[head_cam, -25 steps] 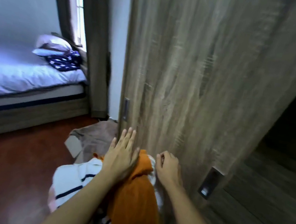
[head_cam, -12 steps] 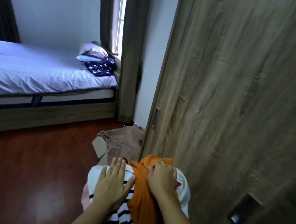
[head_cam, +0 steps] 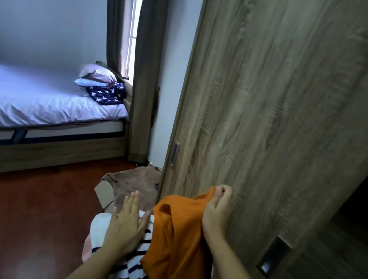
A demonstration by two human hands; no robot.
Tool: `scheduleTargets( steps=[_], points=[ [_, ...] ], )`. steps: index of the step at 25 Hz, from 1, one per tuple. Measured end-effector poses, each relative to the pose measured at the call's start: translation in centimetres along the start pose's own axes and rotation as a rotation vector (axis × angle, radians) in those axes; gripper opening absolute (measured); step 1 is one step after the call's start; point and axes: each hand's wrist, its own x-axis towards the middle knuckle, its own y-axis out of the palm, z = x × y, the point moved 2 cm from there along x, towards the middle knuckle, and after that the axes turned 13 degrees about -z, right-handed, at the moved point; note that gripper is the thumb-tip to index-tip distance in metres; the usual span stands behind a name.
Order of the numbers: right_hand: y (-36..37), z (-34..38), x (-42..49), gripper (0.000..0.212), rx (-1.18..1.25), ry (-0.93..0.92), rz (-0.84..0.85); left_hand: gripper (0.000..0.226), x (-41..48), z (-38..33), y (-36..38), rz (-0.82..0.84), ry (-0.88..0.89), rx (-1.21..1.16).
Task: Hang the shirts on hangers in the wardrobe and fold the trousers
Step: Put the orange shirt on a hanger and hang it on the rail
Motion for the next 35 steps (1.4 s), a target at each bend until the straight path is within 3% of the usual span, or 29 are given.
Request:
scheduleTargets(
  steps=[2,5,6,8,9,12,15,18,21,27,31,33,35],
  points=[
    [-2.1,1.3,1.3,0.015,0.046,-0.023,-0.027,0.07,0.5,-3.1,-1.0,-0.01,0.123,-0.139],
    [-6.2,3.5,3.9,0.013,0.089,-0.083,-0.106,0.077,0.7,-8.2,-1.5,0.117,0.351,-0.229],
    [-7.9,4.1,5.0,0.013,0.093,-0.104,-0.153,0.072,0.8,-9.5,-1.2,0.14,0.437,-0.219],
    [-11.2,4.9,7.0,0.012,0.09,-0.124,-0.23,0.038,0.4,-11.7,-0.7,0.15,0.553,-0.238],
    [-13.3,5.1,8.0,0.011,0.081,-0.135,-0.269,0.029,-0.1,-13.2,-0.6,0.162,0.548,-0.263],
    [-19.7,5.0,10.3,0.012,0.023,-0.168,-0.339,0.047,-1.7,-18.0,0.4,0.049,0.478,-0.456],
    [-25.5,3.8,11.5,0.015,-0.062,-0.136,-0.269,0.01,-4.1,-25.1,-1.2,0.022,0.432,-0.661],
    [-29.7,1.9,11.8,0.016,-0.225,-0.125,-0.142,0.026,-6.4,-32.8,-4.0,0.006,0.657,-0.709],
    [-34.0,0.5,11.5,0.014,-0.387,-0.129,-0.115,0.005,-8.4,-40.1,-6.0,-0.019,0.799,-0.692],
    [-42.0,0.5,8.7,0.022,-0.257,0.028,-0.155,0.007,-11.7,-48.7,-5.5,0.154,0.443,-0.826],
    [-45.3,0.5,7.2,0.032,-0.04,0.201,0.033,0.01,-14.7,-52.6,-5.1,0.201,0.409,-0.917],
    [-46.1,0.4,6.7,0.036,-0.135,0.177,0.111,0.006,-15.4,-53.7,-4.9,0.192,0.37,-0.939],
    [-46.8,0.2,6.6,0.024,-0.382,0.037,0.053,0.002,-16.0,-54.3,-4.8,0.213,0.343,-0.961]
  ],
)
